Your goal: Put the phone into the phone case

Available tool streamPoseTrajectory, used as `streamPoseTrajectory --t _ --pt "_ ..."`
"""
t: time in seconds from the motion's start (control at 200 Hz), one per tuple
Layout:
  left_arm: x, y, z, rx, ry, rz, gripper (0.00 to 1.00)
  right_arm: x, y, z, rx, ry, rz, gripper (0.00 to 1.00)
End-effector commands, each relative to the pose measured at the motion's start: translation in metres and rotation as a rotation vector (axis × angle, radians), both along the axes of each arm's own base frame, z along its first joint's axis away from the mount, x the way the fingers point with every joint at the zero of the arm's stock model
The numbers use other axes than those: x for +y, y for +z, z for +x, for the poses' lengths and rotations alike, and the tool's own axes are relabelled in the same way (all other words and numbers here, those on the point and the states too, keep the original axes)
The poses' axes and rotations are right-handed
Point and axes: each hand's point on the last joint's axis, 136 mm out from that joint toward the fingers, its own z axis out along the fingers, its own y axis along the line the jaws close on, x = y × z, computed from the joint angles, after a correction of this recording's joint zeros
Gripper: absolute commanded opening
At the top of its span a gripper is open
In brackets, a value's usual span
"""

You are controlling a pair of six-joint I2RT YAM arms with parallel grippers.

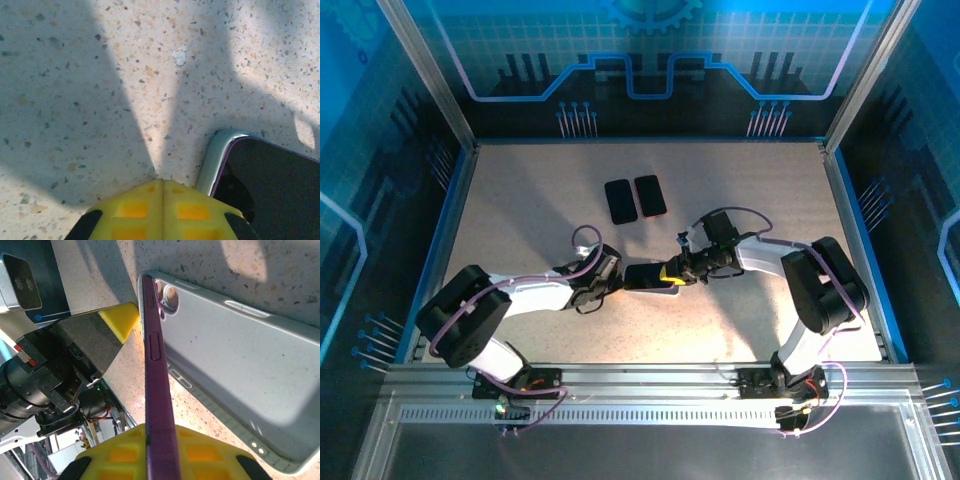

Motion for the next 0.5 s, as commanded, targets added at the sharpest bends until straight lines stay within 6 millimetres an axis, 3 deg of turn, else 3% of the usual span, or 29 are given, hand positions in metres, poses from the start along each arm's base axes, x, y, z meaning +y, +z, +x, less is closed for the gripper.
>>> streamPoseTrajectory --t 0.0,0.495 --pt "0.000 0.001 0.011 -0.019 -0.001 0.028 0.00 -0.007 -0.019 -0.008 0.085 -0.009 -0.057 0.00" --pt "-0.011 -0.005 0.011 0.005 -0.005 -0.021 0.00 -0.011 -0.037 -0.004 0.119 -0.049 -0.079 0.00"
